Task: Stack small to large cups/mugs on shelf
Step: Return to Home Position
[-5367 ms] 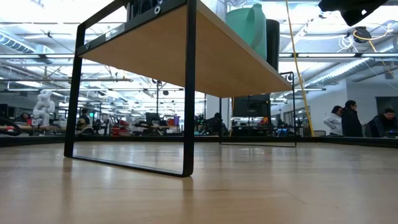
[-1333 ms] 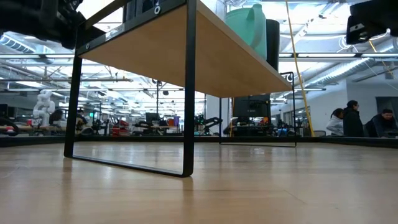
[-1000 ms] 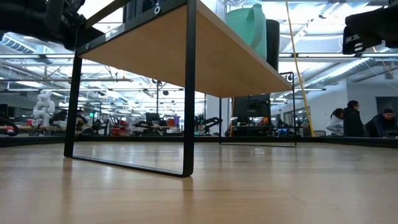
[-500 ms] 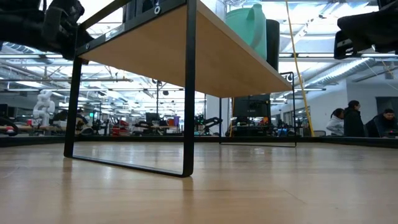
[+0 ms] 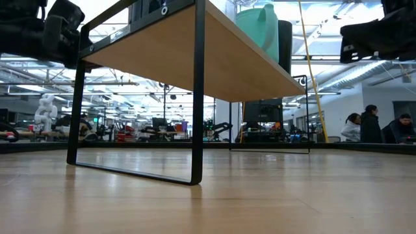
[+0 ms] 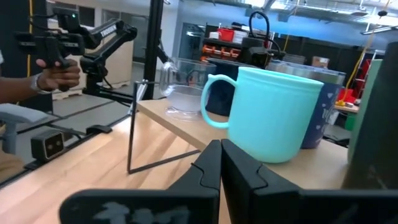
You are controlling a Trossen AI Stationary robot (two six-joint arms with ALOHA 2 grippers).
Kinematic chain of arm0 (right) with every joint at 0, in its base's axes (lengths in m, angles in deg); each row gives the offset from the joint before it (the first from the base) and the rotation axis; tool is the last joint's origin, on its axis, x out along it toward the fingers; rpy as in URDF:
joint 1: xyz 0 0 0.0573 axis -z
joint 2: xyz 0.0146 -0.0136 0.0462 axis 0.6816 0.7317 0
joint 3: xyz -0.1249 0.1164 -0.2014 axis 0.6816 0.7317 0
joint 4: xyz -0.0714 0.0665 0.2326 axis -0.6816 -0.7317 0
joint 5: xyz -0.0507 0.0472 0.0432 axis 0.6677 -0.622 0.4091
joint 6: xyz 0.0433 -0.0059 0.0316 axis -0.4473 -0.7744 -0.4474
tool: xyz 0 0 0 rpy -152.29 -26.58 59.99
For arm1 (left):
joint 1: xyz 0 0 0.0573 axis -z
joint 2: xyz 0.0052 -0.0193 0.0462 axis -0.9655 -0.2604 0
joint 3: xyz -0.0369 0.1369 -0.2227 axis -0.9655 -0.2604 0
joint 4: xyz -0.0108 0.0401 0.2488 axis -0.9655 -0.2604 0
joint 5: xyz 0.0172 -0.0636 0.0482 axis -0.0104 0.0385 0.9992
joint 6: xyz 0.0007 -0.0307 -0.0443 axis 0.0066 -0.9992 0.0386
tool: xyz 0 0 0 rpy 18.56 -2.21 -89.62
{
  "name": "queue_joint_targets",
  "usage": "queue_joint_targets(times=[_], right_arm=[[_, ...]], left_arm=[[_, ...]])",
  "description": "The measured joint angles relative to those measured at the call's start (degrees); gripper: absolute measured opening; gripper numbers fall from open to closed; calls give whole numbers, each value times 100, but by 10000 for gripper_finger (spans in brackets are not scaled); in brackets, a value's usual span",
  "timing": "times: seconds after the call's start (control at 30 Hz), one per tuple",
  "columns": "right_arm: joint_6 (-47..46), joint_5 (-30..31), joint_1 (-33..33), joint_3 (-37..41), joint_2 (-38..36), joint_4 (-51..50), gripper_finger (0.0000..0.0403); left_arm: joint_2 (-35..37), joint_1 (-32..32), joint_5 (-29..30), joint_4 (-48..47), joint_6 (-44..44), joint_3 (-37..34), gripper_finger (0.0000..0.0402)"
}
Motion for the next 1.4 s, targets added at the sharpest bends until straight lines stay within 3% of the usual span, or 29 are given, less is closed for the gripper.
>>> queue_joint_targets(times=[0.57,0.9,1.1,1.27,1.4], right_arm=[[234,-862,1022,46,0,-96,0],[-138,-800,1056,44,-50,-738,0],[-66,-376,1053,44,-517,-918,0],[60,-364,1048,44,-1046,-1245,0],[120,-368,1047,44,-1067,-1227,0]], left_arm=[[0,0,55,-132,138,0,9],[0,0,57,-130,171,0,6],[0,0,57,-132,178,0,10],[0,0,57,-133,186,0,3],[0,2,57,-135,189,0,10]])
